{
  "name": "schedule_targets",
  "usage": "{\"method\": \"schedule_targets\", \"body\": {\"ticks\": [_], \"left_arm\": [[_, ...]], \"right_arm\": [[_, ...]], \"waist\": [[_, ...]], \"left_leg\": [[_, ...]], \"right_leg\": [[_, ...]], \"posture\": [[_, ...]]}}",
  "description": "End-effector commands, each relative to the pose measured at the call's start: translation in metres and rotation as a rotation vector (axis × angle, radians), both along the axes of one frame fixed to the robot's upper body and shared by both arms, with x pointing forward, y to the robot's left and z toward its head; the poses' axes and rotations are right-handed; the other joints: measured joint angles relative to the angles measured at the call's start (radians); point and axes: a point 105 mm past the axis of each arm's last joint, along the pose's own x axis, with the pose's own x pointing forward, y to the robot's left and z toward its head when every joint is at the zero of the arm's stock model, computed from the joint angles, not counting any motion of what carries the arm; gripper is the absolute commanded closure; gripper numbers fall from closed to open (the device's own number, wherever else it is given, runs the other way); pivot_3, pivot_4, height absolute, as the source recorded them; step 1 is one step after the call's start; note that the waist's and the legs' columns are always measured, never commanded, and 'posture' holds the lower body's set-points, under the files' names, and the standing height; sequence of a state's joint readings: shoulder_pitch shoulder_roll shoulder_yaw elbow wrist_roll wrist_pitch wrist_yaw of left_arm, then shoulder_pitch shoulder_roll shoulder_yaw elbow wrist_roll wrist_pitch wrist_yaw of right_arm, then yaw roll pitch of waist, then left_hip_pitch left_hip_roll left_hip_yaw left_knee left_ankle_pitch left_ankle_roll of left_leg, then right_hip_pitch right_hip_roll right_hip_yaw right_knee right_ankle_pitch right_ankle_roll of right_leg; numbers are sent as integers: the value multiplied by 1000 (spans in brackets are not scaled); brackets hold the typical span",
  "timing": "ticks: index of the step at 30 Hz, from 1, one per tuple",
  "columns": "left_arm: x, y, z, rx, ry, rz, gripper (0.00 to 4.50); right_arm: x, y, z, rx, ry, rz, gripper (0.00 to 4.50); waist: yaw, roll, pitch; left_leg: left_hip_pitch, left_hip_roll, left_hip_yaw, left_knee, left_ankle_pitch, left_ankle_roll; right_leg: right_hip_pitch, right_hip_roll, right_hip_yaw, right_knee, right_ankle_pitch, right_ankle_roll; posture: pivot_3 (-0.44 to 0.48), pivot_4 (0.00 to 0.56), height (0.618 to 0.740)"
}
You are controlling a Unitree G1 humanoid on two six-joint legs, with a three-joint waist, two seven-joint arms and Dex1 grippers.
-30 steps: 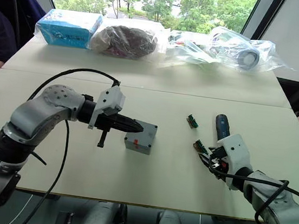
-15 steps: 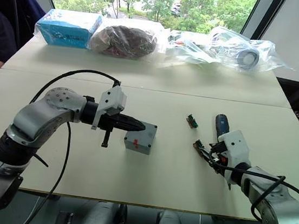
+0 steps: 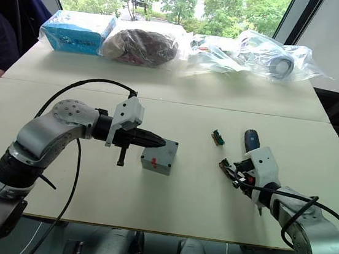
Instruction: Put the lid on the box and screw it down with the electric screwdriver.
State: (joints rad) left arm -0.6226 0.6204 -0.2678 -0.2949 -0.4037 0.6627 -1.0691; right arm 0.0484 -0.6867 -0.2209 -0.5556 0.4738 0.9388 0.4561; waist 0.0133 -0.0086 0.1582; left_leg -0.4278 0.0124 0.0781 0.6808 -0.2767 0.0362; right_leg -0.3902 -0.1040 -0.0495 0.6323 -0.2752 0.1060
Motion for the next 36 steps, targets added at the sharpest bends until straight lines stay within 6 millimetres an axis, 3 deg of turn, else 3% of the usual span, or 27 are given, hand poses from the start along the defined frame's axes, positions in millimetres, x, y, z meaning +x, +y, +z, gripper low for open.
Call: {"method": "schedule_targets", "body": {"ticks": [1,7,19,21,25,31,36], "left_arm": [[-2,-4,6,-3,-41,-21,4500],[0,-1,6,-3,-44,-9,4500],[15,12,9,-55,-6,69,4500],[16,17,10,-65,9,83,4500],[13,31,6,-58,46,102,4500],[8,44,-2,-50,80,148,4500],[8,45,-5,-55,80,177,4500]], "right_arm": [[3,2,7,-8,-41,10,4476],[3,4,9,-8,-54,22,4476],[4,8,48,2,-162,29,4476],[6,16,61,3,-207,56,4476],[7,53,83,97,-271,201,4476],[8,92,78,136,-261,331,4476],[8,109,67,131,-252,388,4476]], "waist": [[0,0,0],[0,0,0],[1,0,0],[-1,0,0],[-8,0,0],[-2,0,0],[0,0,0]], "left_leg": [[0,0,0,0,0,0],[0,0,0,0,0,0],[0,0,0,0,0,0],[0,0,0,0,0,0],[0,1,0,0,1,-1],[0,3,0,0,1,-2],[0,2,0,0,1,-2]], "right_leg": [[0,0,0,0,0,0],[0,0,0,0,0,0],[0,0,0,0,0,0],[0,0,0,0,0,0],[-1,1,0,1,0,0],[-1,2,0,2,0,0],[-1,1,0,1,0,0]], "posture": [[0,150,740],[0,150,740],[0,150,740],[0,150,740],[0,150,740],[0,150,740],[0,150,740]]}}
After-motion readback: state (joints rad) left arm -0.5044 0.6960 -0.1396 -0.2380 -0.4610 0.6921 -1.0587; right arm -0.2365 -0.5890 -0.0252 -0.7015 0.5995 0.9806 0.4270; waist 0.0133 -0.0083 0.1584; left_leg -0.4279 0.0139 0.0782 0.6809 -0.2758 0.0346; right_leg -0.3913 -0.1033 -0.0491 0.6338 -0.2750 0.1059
